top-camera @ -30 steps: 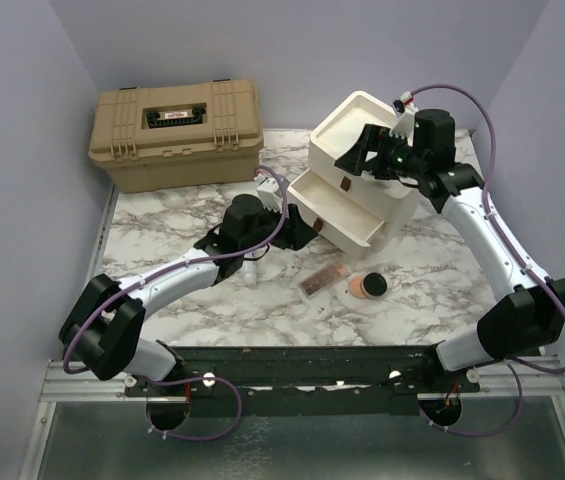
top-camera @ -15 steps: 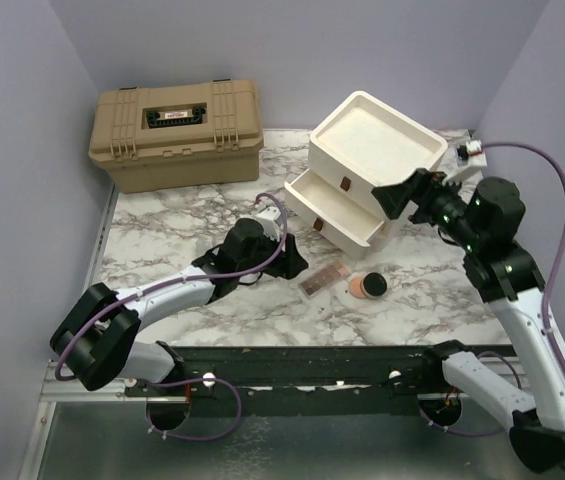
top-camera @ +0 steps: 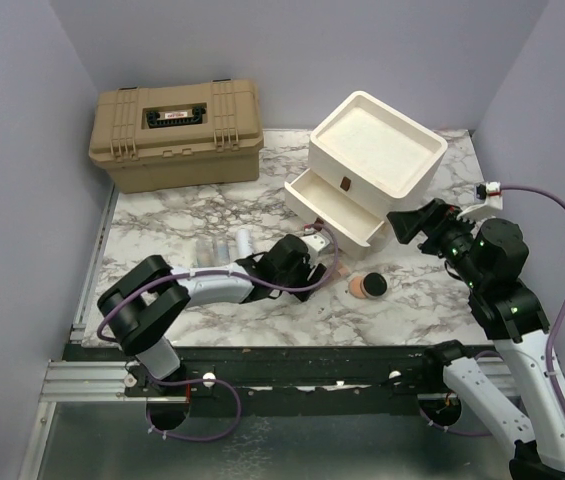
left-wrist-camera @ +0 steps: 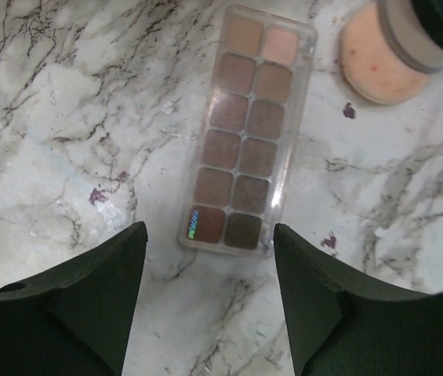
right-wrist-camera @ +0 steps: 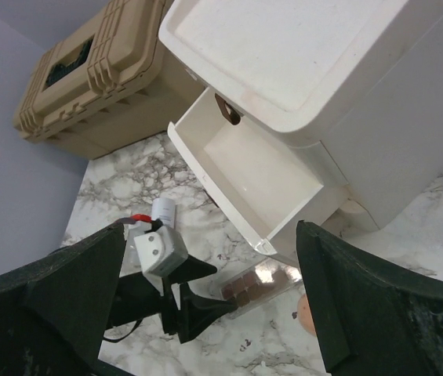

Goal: Organize the makeup
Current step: Pick up the makeup from the center of the board, then place the makeup in the drawer.

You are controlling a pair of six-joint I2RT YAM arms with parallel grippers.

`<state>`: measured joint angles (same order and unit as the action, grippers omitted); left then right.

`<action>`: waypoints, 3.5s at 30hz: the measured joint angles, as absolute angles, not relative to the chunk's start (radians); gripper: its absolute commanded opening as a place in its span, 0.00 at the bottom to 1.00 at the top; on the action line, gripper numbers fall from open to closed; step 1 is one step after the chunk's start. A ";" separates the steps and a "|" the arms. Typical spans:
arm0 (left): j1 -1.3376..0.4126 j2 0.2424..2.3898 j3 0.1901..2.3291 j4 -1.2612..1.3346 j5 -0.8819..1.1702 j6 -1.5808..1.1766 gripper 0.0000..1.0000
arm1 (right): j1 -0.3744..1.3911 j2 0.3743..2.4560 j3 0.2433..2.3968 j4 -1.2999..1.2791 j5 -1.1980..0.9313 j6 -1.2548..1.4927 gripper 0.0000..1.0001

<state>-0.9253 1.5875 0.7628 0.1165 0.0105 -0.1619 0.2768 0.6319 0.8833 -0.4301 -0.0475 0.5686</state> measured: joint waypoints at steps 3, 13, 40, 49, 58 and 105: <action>-0.925 1.650 0.822 0.071 -0.007 -0.120 0.70 | 0.277 0.632 0.883 -0.442 -0.044 0.575 0.97; -0.945 1.709 0.900 0.022 0.020 -0.058 0.84 | 0.277 0.637 0.883 -0.464 -0.042 0.591 0.97; -1.038 1.697 0.881 -0.045 -0.113 -0.117 0.32 | 0.277 0.695 0.865 -0.446 -0.049 0.598 0.96; -1.088 1.607 0.804 -0.072 -0.178 -0.142 0.25 | 0.277 0.717 0.854 -0.422 -0.130 0.622 0.96; -1.098 1.488 0.772 -0.077 -0.237 -0.165 0.25 | 0.277 0.746 0.861 -0.414 -0.224 0.620 0.96; -1.241 1.235 0.839 -0.106 -0.205 0.116 0.20 | 0.278 0.944 0.765 -0.512 -0.620 0.582 0.58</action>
<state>-1.2411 1.2350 0.8394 -0.1062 -0.2050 0.1162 0.2779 0.9440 0.7654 -0.5117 -0.6201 0.5816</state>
